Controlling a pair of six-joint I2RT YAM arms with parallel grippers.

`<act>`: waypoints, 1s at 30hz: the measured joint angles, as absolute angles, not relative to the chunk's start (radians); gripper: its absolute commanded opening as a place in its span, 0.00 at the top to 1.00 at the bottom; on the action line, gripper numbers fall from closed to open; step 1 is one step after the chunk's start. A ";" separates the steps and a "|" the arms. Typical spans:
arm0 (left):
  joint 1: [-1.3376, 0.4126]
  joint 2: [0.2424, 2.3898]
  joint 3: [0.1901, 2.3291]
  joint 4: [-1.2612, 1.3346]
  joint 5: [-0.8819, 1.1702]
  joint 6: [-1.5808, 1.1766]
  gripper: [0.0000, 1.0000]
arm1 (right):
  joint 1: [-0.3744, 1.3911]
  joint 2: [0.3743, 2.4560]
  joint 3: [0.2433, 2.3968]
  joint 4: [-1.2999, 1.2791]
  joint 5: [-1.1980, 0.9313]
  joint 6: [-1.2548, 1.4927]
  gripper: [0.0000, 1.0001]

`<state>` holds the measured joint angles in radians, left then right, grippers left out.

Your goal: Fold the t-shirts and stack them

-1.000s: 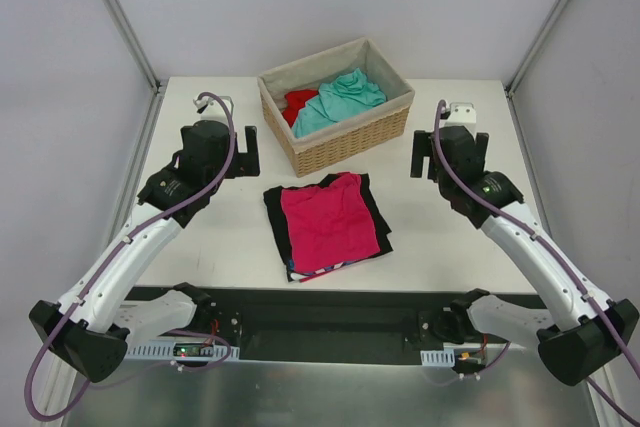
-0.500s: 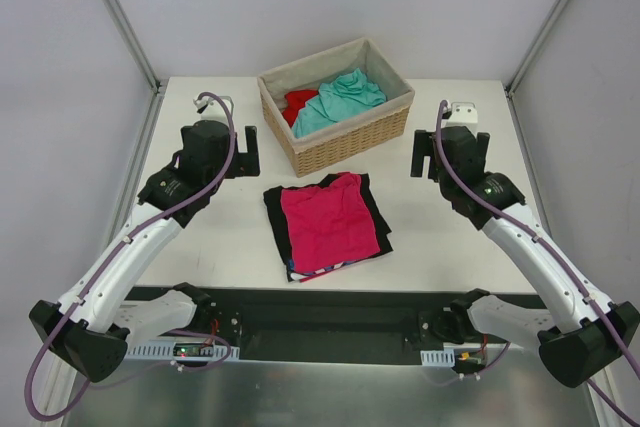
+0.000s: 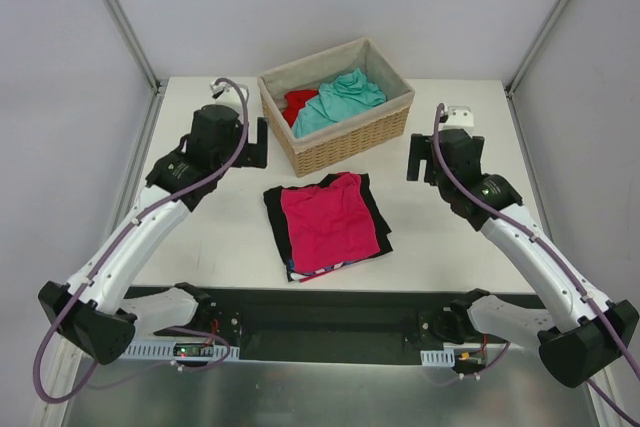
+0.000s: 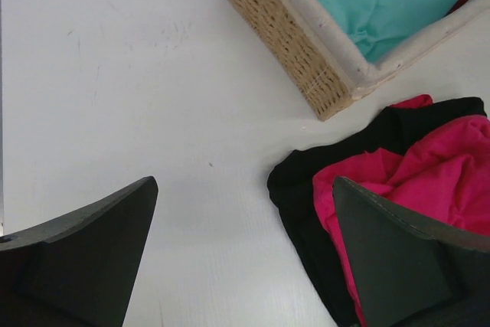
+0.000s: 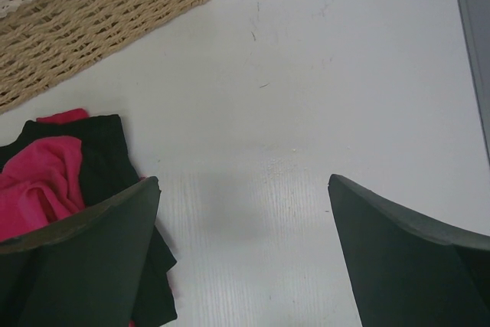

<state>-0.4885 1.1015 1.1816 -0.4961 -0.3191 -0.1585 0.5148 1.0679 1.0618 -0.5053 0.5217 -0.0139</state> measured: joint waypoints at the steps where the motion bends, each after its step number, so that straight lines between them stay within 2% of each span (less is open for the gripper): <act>1: -0.488 1.123 1.203 -0.494 -0.309 -0.138 0.01 | 0.515 1.068 1.055 -0.503 0.514 -0.008 0.03; 9: -0.482 1.382 1.390 -0.425 -0.100 0.055 0.01 | 0.540 1.071 1.021 -0.502 0.475 0.019 0.03; 16: -0.435 1.626 1.582 -0.405 0.203 0.171 0.01 | 0.552 1.072 1.021 -0.501 0.462 0.022 0.04; 21: -0.397 1.798 1.746 -0.399 0.419 0.195 0.01 | 0.552 1.072 1.020 -0.496 0.455 0.022 0.04; 30: -0.392 2.000 1.890 -0.440 0.623 0.199 0.01 | 0.552 1.072 1.015 -0.490 0.459 0.017 0.03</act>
<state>-0.3920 2.0003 1.8896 -0.4400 0.6231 0.1986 0.5522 1.0718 1.0153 -0.4896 0.4591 0.0170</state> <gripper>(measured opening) 0.991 0.967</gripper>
